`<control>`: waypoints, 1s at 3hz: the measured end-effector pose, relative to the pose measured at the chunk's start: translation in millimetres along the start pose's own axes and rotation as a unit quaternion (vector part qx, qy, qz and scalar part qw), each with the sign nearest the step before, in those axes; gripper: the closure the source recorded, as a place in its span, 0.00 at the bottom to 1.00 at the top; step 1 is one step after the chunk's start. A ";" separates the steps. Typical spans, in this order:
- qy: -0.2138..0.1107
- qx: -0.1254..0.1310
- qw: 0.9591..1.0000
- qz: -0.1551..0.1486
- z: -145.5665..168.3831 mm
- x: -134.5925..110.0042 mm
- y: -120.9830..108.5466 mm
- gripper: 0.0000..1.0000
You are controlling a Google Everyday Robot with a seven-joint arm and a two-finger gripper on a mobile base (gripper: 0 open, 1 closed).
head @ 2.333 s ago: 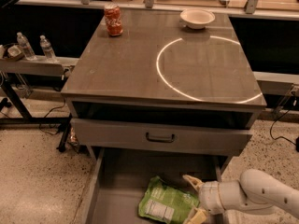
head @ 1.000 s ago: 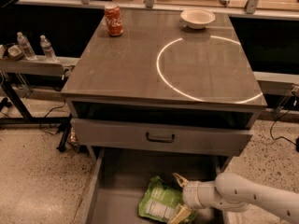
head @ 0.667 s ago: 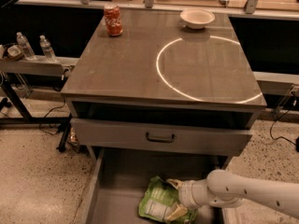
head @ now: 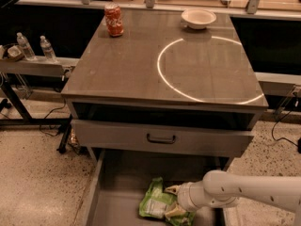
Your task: Pick green rice chip bag from middle drawer and place on counter
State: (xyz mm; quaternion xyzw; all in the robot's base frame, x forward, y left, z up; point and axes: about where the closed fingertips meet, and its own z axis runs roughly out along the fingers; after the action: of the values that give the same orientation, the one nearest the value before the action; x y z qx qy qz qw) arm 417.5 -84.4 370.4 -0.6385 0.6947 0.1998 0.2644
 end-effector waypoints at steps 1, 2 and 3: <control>0.000 0.000 1.000 0.000 -2.7 -2.2 -0.2 1.00; 0.000 0.000 1.000 0.000 -2.9 -2.3 -0.2 1.00; -0.019 0.006 1.000 0.010 -33.1 -13.2 1.3 1.00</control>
Offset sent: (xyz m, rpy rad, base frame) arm -0.0179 -0.0341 0.1535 0.1361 -0.0147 -0.1131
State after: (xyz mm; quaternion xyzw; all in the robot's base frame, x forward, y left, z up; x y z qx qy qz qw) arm 413.0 -94.3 404.4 -0.6258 0.6973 0.2101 0.2793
